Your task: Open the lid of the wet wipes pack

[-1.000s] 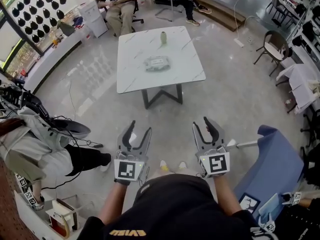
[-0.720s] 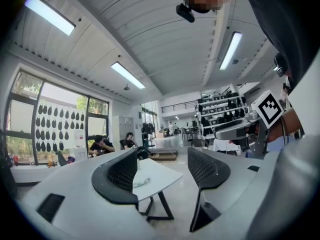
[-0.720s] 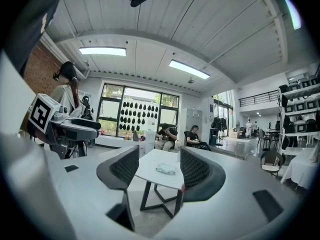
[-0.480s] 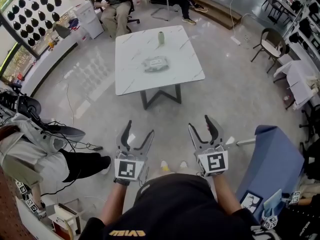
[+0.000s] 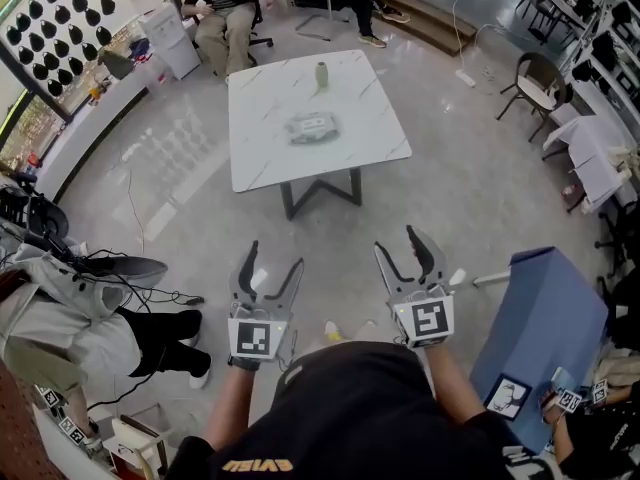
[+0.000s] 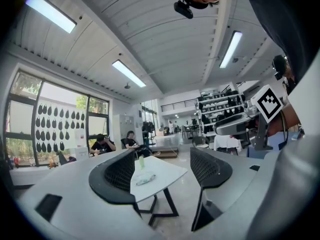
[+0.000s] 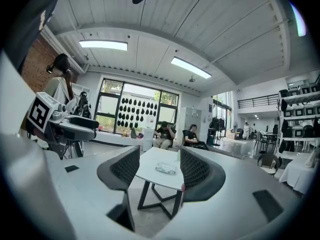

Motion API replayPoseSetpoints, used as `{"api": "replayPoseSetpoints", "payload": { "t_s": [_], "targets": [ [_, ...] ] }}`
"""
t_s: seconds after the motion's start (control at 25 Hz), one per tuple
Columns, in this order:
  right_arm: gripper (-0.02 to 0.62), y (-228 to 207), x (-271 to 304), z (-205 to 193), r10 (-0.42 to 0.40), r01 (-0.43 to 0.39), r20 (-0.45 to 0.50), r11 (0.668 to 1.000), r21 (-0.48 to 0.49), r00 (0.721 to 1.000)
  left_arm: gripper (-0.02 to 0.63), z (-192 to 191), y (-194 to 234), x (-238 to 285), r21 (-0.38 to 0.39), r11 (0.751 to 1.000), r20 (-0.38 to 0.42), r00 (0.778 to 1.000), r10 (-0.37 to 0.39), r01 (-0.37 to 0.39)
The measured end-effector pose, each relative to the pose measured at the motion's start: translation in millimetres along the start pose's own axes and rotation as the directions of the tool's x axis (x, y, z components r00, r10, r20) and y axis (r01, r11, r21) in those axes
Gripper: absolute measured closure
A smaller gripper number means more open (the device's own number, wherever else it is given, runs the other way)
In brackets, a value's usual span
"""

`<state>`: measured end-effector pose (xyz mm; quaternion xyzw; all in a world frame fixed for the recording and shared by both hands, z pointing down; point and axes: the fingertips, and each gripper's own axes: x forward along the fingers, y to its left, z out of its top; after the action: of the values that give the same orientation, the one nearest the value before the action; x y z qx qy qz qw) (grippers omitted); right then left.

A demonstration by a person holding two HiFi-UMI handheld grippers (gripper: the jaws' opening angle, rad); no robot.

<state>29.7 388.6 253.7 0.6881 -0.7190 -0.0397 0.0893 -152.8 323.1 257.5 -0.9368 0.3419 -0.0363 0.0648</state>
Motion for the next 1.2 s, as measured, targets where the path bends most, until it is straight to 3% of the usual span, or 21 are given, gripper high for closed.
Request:
{"api": "replayPoseSetpoints", "payload": {
  "t_s": [0.2, 0.44, 0.56, 0.76, 0.88, 1.04, 1.2],
  "targets": [
    [0.357, 14.6, 10.5, -8.2, -0.01, 0.01, 0.001, 1.0, -0.019, 1.0, 0.259, -17.5, 13.8, 2.3, 0.032, 0.999, 0.001, 1.0, -0.019, 0.019],
    [0.359, 9.5, 20.6, -3.4, -0.017, 0.017, -0.009, 1.0, -0.025, 1.0, 0.261, -12.1, 18.5, 10.7, 0.01, 1.0, 0.011, 1.0, -0.02, 0.02],
    [0.36, 10.0, 40.0, -8.9, -0.013, 0.012, -0.043, 0.999, -0.032, 0.999, 0.261, -20.8, 33.9, 18.4, -0.015, 1.0, -0.023, 1.0, -0.014, 0.014],
    [0.36, -9.1, 91.5, -17.3, -0.022, 0.02, -0.059, 0.999, -0.038, 0.998, 0.261, -30.2, 66.1, 56.4, 0.011, 1.0, -0.044, 0.999, 0.001, 0.0],
    [0.356, -28.6, 123.3, -38.1, -0.035, 0.037, -0.122, 0.999, 0.016, 0.992, 0.261, -42.9, 84.5, 83.9, 0.034, 0.999, -0.089, 0.996, 0.015, -0.012],
    [0.356, -50.9, 171.4, -45.4, -0.032, 0.034, -0.118, 0.999, 0.017, 0.992, 0.261, -36.6, 110.2, 126.8, 0.064, 0.998, -0.056, 0.998, 0.031, -0.028],
    [0.357, -67.9, 210.3, -45.1, -0.025, 0.025, -0.105, 1.0, -0.009, 0.994, 0.261, -39.5, 129.9, 162.5, 0.074, 0.997, -0.102, 0.994, 0.034, -0.026]
  ]
}}
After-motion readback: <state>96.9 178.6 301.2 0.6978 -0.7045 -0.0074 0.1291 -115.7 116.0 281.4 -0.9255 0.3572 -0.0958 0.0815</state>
